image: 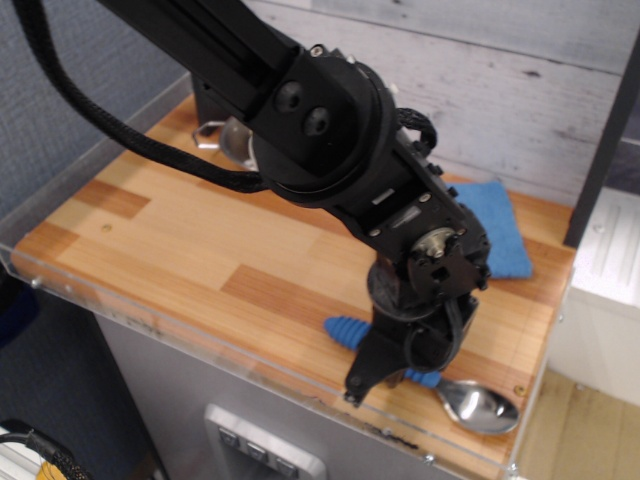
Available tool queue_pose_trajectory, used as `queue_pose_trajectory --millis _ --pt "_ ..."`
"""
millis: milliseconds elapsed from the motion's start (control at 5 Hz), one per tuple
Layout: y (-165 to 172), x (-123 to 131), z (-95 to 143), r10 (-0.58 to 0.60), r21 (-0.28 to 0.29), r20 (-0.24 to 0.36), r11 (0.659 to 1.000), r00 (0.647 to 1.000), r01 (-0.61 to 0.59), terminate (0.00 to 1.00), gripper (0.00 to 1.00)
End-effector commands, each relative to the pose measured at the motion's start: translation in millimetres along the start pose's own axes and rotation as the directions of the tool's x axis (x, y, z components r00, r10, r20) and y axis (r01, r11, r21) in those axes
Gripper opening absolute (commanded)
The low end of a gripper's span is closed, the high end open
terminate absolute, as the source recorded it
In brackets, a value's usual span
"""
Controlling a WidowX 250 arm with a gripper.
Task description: Put the spoon under the cloth.
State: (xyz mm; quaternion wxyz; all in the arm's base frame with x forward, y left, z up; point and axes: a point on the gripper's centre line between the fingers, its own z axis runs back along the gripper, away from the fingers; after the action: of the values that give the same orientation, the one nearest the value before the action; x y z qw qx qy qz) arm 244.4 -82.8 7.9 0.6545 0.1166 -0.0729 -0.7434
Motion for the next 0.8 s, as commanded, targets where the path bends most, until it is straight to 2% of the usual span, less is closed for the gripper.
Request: queue_pose_trajectory --millis 0,400,600 --pt "10.1 -2.9 7.0 0.067 0.013 -0.045 0.998 0.997 -0.066 0.00 1.00" --pt "18.5 -3.4 16.2 0.104 0.015 -0.033 0.995 0.994 -0.103 0.00 1.00" --pt "30.9 -5.2 36.5 0.141 0.042 -0.003 0.989 0.990 -0.140 0.00 1.00"
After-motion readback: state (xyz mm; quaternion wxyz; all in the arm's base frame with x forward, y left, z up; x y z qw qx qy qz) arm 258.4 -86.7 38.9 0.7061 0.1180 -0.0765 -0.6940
